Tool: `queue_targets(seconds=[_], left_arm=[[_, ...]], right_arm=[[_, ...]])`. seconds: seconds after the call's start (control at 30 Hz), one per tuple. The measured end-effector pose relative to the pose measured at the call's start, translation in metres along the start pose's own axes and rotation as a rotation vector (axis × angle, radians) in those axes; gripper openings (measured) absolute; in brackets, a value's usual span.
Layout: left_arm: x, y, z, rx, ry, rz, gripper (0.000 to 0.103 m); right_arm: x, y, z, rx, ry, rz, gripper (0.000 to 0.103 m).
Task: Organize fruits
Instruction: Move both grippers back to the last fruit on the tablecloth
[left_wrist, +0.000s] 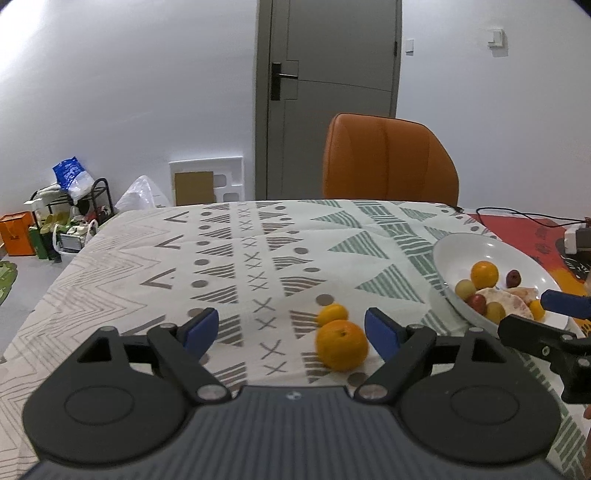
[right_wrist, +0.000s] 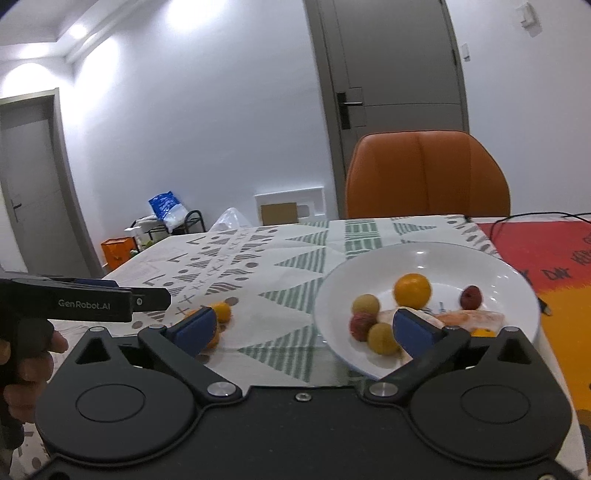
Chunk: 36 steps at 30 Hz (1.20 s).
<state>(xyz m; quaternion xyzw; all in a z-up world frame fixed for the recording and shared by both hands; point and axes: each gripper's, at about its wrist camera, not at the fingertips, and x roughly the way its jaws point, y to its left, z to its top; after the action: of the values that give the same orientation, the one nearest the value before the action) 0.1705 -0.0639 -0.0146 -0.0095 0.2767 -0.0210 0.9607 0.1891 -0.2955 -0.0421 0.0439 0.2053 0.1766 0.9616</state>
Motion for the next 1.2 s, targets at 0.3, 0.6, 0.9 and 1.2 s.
queue_targets(seconds=[0.3,0.6,0.9,1.2], left_arm=[[-0.005,0.018,-0.006,-0.022,0.005,0.015,0.085],[-0.007,0.035,-0.009,-0.053,0.014,0.015,0.094],[-0.005,0.047,-0.011,-0.081,0.005,0.018,0.096],[0.003,0.059,-0.015,-0.107,0.030,0.028,0.097]], right_arm=[[0.011,0.019,0.003,-0.028,0.021,0.039,0.103],[0.030,0.038,0.003,-0.051,0.070,0.106,0.103],[0.052,0.051,0.005,-0.066,0.131,0.154,0.103],[0.072,0.058,0.004,-0.071,0.176,0.187,0.103]])
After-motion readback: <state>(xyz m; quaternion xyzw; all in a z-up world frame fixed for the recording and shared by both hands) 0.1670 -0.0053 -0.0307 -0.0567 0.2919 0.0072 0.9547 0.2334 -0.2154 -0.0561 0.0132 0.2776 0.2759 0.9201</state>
